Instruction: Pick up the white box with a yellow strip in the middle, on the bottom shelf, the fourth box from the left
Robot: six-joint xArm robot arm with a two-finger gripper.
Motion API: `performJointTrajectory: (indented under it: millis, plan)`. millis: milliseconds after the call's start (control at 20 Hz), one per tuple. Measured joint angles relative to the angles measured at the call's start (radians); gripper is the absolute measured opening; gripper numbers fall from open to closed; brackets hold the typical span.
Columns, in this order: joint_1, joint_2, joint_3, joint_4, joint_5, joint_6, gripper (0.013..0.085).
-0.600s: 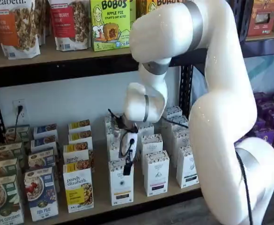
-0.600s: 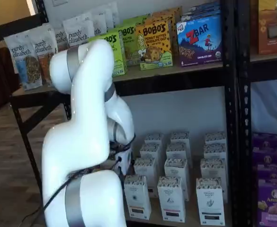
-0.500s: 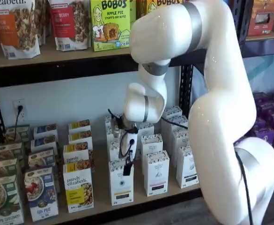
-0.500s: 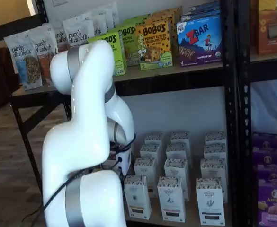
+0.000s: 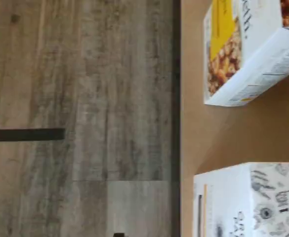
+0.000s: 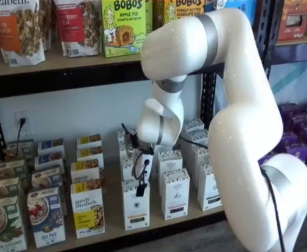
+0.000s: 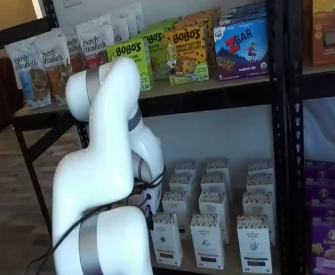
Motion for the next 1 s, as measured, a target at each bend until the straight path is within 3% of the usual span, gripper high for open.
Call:
performJointTrajectory:
  millis: [450, 1000]
  plan:
    - [-0.019, 0.082, -0.093, 0.036, -0.007, -0.048, 0.085]
    - [-0.03, 0.182, -0.213, -0.06, -0.009, 0.032, 0.085]
